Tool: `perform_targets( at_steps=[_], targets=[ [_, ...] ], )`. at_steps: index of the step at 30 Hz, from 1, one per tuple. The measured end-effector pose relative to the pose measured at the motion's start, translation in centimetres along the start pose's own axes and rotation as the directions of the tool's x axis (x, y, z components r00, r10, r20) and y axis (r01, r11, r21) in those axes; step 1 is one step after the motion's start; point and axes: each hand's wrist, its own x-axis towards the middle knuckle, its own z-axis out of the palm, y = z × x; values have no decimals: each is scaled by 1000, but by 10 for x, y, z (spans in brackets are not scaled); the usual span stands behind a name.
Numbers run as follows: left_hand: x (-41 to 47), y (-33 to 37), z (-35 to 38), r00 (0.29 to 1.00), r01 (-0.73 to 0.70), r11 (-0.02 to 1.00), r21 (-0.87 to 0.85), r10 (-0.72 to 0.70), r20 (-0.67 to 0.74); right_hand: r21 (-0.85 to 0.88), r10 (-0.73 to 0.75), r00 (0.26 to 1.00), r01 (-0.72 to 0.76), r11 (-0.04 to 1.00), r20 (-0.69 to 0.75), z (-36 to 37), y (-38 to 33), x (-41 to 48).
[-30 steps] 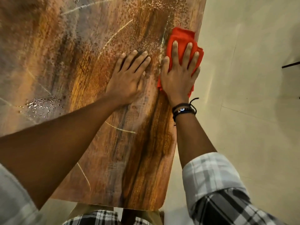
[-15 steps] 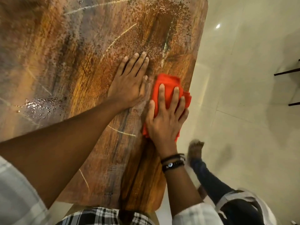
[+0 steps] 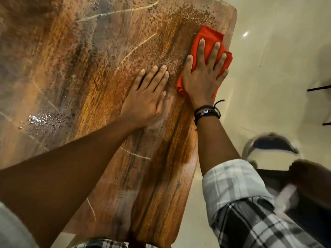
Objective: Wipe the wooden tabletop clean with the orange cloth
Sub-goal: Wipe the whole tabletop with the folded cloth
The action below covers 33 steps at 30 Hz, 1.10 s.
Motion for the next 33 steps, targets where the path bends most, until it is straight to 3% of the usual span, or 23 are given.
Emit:
perform_targets(
  at_steps=[5, 11, 15, 26, 33],
  targets=[
    [0, 2, -5, 1000, 2, 1000, -14, -2, 13, 13, -100, 995, 100, 995, -22, 3, 17, -87],
    [1, 2, -5, 999, 13, 999, -29, -12, 35, 59, -112, 993, 110, 992, 35, 3, 38, -163],
    [2, 1, -5, 999, 22, 999, -24, -21, 32, 53, -101, 995, 99, 994, 24, 3, 32, -110],
    [7, -2, 2, 999, 5, 999, -45, -7, -31, 92, -19, 998, 13, 996, 66, -19, -10, 150],
    [4, -2, 2, 1000, 0, 1000, -26, -1, -22, 85, -62, 996, 56, 995, 68, -17, -8, 129]
  ],
)
